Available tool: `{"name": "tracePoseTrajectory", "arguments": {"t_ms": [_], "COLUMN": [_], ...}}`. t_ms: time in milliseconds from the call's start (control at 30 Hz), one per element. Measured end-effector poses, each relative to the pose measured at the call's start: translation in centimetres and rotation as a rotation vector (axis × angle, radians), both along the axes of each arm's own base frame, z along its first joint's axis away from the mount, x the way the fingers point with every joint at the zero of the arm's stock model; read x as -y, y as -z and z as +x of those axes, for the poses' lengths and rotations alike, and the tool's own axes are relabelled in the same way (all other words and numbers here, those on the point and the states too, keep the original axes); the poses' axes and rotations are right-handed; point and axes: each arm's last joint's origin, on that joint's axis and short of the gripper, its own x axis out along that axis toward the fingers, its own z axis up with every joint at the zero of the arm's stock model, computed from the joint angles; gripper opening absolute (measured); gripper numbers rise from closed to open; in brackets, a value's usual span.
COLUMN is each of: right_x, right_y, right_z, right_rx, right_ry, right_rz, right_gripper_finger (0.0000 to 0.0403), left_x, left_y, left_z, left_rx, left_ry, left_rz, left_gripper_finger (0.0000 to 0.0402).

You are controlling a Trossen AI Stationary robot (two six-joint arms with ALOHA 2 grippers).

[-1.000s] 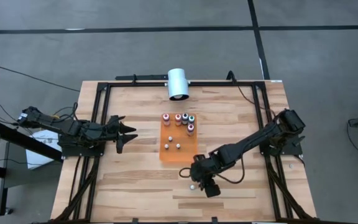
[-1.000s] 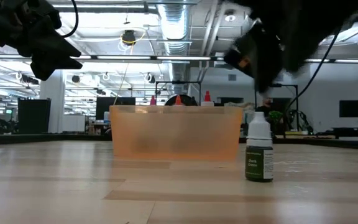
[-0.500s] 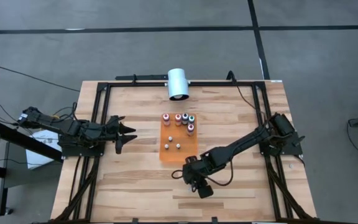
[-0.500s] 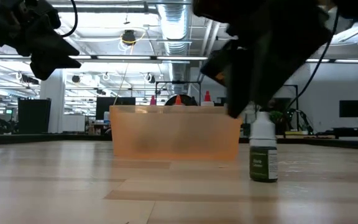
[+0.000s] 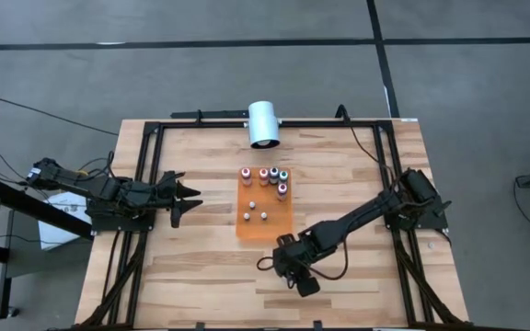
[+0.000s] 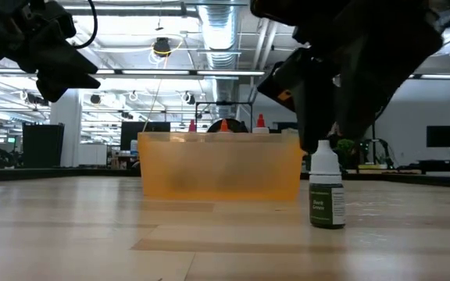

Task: Pick & Place food coloring
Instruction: Put the small dark green food coloring bottle into the bin

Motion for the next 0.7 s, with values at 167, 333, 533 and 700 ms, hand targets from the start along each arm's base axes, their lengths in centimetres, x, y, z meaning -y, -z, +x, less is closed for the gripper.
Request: {"name": "tracePoseTrajectory", "arguments": {"t_ms": [167, 333, 533, 700], "right_x": [-0.6, -0.8, -0.2, -0.2], "right_y": [0.0, 0.6, 1.2, 1.2], "right_z": [-0.3, -0.2, 0.2, 0.3], "right_rx": [0.0, -0.004, -0.01, -0.002], "right_ry": [-0.017, -0.018, 0.014, 0.014], "right_rz": [0.0, -0.008, -0.035, -0.035], "right_gripper_finger": [0.0141, 0.0141, 0.0141, 0.014], "left_x": [0.0, 0.0, 0.0, 0.0], "left_y": [0.0, 0.0, 0.0, 0.0], "left_z": [0.0, 0.0, 0.0, 0.0], "left_rx": [0.0, 0.0, 0.003, 0.003], "left_ry": [-0.002, -0.002, -0.006, 0.0], "left_rz": [0.001, 0.0, -0.008, -0.02], "left_gripper_finger": [0.016, 0.016, 0.016, 0.016]}}
